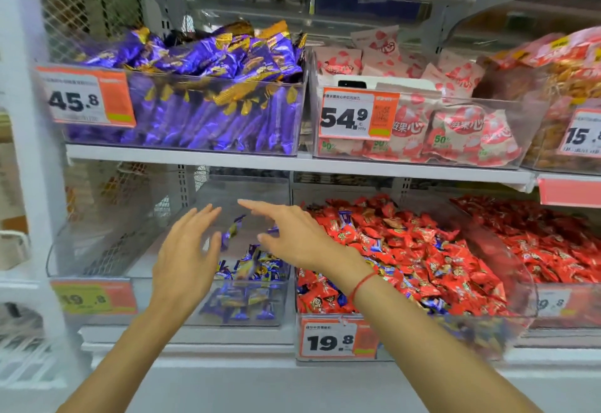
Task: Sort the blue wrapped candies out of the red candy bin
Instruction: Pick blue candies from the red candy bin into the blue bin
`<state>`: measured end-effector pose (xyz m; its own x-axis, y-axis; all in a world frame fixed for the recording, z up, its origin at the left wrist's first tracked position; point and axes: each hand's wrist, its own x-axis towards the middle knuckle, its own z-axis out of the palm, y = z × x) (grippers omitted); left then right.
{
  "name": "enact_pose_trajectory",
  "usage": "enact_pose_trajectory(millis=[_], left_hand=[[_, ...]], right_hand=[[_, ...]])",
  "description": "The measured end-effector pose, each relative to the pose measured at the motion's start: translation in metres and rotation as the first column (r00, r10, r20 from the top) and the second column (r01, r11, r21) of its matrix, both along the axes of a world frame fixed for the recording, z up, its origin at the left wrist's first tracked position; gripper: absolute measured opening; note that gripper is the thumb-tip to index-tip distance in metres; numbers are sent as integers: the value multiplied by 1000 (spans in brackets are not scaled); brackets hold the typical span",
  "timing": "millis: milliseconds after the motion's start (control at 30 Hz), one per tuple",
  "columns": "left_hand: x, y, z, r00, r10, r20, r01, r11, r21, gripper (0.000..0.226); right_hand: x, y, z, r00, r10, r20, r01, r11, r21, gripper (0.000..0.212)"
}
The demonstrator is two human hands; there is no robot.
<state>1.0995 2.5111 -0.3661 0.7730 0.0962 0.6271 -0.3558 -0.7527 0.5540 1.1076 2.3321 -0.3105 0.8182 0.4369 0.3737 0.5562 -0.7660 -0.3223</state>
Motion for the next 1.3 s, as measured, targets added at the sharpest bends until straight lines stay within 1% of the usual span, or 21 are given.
enact_pose_trajectory(millis=[67,133,233,300,367,467,533,600,667,733,800,867,933,967,1000,1033,1100,1133,1200,1267,1300], left_hand=[[-1,-2,2,999,-35,-12,35,999,31,43],[-5,-7,5,997,-71,12,71,997,36,41],[-10,-17,9,993,-116,23,116,993,17,39],[-12,-22,10,993,-115,-6,115,993,-3,39],[-13,-24,6,993,-104,-56,102,994,-33,39],[-10,-22,-2,984,-108,-141,95,991,-99,35],[-12,-22,-4,979,-104,-172,85,990,-115,33],[-19,-27,-3,982,-101,-158,88,992,-87,30],[-28,-36,1,984,-137,-118,137,991,-12,28],[-36,-47,5,970,-220,-107,229,970,81,34],[-39,-58,5,947,-296,-127,315,934,167,46],[-39,-68,0,934,-330,-141,354,908,224,49],[-37,-72,-5,936,-328,-131,352,899,260,53],[-36,-72,-7,940,-321,-115,341,899,276,58],[-34,-71,-8,945,-313,-99,328,898,294,63],[-33,-70,-8,947,-309,-88,321,894,314,66],[-31,-69,-9,946,-316,-74,322,885,336,66],[-31,-68,-9,944,-322,-68,325,884,334,64],[-30,-69,-10,944,-327,-43,323,887,332,60],[-28,-70,-9,954,-300,7,278,894,352,53],[-25,-73,-6,959,-281,40,245,891,381,49]], right_hand=[[-7,-7,-1,998,49,-26,-49,998,29,70],[-14,-21,-2,984,150,-98,-135,979,153,72],[-19,-35,3,928,304,-216,-233,925,301,74],[-16,-35,8,902,333,-273,-233,911,342,75],[-10,-31,11,895,322,-308,-220,921,323,70],[0,-27,11,925,248,-289,-162,943,290,54],[1,-32,10,962,163,-217,-84,939,332,44],[-4,-45,5,991,54,-121,-5,928,373,38],[-11,-69,-3,992,-123,-9,116,914,388,35],[-15,-96,-8,937,-335,93,282,888,362,34],[-5,-122,-11,878,-465,112,421,862,282,34],[15,-135,-13,882,-470,46,465,881,83,38],[33,-134,-18,914,-403,-44,390,904,-175,46],[39,-131,-22,919,-390,-63,355,885,-302,48],[43,-129,-24,920,-391,-41,344,853,-393,48],[44,-128,-22,921,-389,14,356,827,-434,46],[39,-130,-13,919,-359,160,392,806,-444,38],[33,-133,-8,916,-347,201,401,799,-448,35],[18,-143,-5,916,-344,207,402,801,-444,29],[4,-151,-8,907,-367,208,418,849,-324,23],[-5,-155,-11,893,-393,218,435,879,-198,21]])
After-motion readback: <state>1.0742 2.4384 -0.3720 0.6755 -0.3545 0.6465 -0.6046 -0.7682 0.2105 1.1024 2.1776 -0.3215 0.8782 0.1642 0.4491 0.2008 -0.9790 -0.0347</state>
